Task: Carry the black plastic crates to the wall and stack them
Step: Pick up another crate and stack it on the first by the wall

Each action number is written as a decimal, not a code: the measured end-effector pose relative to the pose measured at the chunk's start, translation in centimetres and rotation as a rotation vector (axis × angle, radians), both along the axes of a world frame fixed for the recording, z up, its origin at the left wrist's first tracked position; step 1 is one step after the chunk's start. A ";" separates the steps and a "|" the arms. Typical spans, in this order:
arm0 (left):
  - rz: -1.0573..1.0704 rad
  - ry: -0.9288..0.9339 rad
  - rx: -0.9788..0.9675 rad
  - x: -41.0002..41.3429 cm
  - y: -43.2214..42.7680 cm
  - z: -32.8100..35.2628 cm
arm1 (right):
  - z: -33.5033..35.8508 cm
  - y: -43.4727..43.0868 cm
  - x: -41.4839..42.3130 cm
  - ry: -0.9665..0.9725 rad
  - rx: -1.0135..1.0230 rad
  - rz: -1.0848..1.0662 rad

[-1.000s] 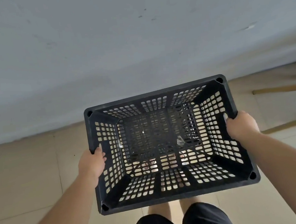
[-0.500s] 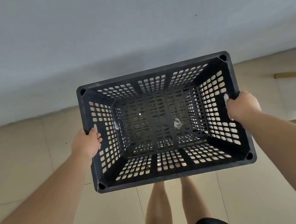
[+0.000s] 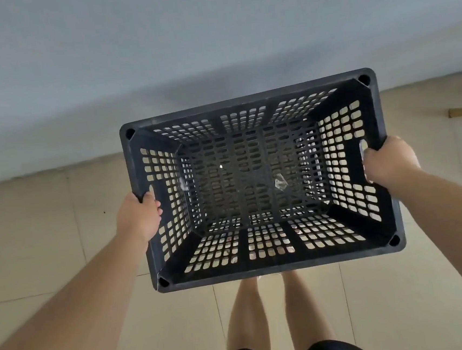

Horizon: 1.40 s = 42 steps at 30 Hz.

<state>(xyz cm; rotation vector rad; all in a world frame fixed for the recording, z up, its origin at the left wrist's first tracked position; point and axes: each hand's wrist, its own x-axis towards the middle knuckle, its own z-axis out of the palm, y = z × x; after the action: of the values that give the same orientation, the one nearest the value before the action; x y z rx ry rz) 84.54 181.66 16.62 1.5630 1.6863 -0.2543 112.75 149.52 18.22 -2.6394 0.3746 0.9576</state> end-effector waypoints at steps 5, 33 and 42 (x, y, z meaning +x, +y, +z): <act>-0.047 0.050 -0.011 -0.3 -0.2 0.0 | -0.1 -0.3 0.0 0.009 -0.015 0.045; 0.001 -0.047 -0.027 -0.6 -1.0 -0.8 | -0.1 -1.3 -0.9 -0.019 -0.012 0.003; 0.043 -0.053 0.064 -0.8 -2.5 -1.0 | 0.0 -1.4 -0.7 -0.087 -0.024 0.124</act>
<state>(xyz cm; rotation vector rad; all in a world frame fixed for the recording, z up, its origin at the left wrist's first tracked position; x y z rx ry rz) 83.73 179.20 15.60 1.5640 1.6998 -0.1368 112.02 148.12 18.26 -2.7426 0.2057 0.8763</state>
